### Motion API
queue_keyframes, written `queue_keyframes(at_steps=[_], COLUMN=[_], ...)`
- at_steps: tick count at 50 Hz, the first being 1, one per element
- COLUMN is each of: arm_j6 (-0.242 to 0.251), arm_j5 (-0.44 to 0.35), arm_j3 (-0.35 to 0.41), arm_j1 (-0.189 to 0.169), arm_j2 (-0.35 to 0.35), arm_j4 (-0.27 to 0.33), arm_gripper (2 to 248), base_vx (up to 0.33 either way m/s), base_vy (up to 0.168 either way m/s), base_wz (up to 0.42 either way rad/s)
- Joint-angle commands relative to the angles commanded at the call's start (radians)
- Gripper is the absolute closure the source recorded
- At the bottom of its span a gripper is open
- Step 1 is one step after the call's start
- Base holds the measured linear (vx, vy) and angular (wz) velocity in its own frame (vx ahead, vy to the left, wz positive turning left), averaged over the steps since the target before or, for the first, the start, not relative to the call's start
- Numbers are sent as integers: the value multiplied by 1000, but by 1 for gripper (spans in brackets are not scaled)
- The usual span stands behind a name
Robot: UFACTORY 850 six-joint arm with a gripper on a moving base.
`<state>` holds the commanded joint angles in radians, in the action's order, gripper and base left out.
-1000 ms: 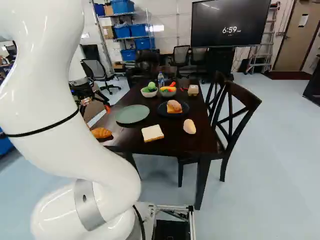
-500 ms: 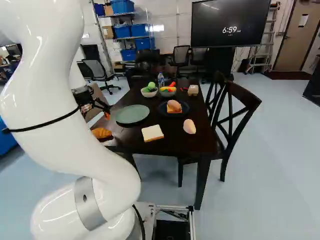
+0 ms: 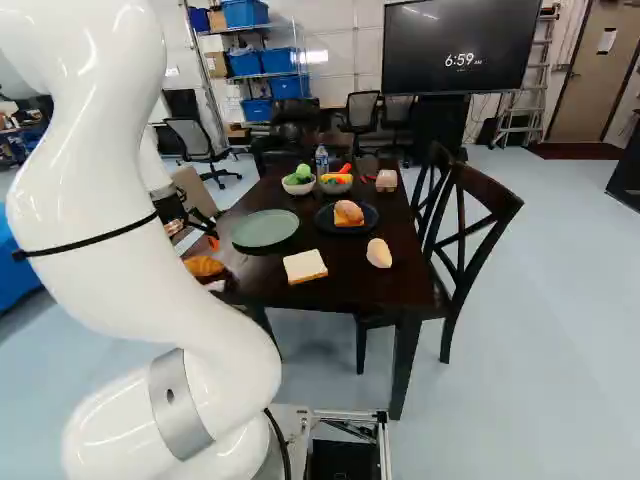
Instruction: Move the croissant to the empty plate
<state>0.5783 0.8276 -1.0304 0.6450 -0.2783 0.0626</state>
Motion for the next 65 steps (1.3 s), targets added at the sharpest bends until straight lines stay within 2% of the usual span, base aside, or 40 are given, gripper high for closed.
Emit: queue_keyframes(at_steps=[17,18,23,24,28,29,33,34,39,40,44,45,49,50,54,55,60,61,65], arm_j6=[0,0,0,0,0,0,0,0,0,0,0,0,0,0,0,0,0,0,0], arm_j5=[0,0,0,0,0,0,-1,-2,-6,-7,-12,-13,-21,-22,-25,-25,-25,-25,-25], arm_j3=[0,0,0,0,0,0,0,0,0,0,0,0,0,0,0,0,0,0,0], arm_j1=[0,0,0,0,0,0,0,0,0,0,0,0,0,0,0,0,0,0,0], arm_j2=[0,0,0,0,0,0,0,0,0,0,0,0,0,0,0,0,0,0,0], arm_j4=[0,0,0,0,0,0,0,0,0,0,0,0,0,0,0,0,0,0,0], arm_gripper=[6,19,19,31,31,44,44,56,56,68,68,80,80,92,92,104,104,116,116], base_vx=[0,0,0,0,0,0,0,0,0,0,0,0,0,0,0,0,0,0,0], base_vy=[0,0,0,0,0,0,0,0,0,0,0,0,0,0,0,0,0,0,0], base_wz=[0,0,0,0,0,0,0,0,0,0,0,0,0,0,0,0,0,0,0])
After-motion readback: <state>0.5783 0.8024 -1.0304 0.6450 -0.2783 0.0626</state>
